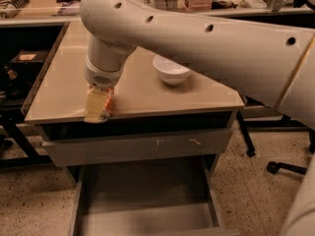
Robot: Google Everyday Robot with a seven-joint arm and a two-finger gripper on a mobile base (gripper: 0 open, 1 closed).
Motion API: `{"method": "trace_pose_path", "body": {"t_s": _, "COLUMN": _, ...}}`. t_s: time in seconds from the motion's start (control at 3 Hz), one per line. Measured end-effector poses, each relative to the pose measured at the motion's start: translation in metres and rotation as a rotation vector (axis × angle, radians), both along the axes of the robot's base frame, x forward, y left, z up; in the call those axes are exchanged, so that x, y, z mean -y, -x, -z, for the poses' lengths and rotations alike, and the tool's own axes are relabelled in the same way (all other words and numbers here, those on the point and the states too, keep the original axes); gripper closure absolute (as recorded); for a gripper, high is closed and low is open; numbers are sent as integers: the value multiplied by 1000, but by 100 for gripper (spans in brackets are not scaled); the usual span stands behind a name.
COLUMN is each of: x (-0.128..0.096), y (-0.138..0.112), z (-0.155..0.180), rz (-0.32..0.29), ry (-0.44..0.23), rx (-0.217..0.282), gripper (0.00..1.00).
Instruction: Place coke can into middle drawer
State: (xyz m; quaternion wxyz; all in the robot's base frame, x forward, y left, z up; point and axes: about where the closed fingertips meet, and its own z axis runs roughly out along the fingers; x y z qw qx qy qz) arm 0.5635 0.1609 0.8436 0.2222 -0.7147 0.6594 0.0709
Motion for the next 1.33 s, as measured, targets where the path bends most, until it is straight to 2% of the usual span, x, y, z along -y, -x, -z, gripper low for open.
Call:
{"method": "trace_pose_path", "body": {"t_s": 0.67, "x": 7, "y": 53, "z": -1, "rz": 49, "ry": 12, "rx": -25, "gripper": 100}}
{"method": "trace_pose_path", "body": {"t_s": 1.0, "x": 14, "y": 82, "z": 1, "rz": 108, "ry": 34, "rx": -7, "gripper": 100}}
{"method": "trace_pose_path", "body": {"t_s": 1.33, "x": 21, "y": 110, "z": 3, "rz": 183, "ry": 36, "rx": 33, "gripper": 100}}
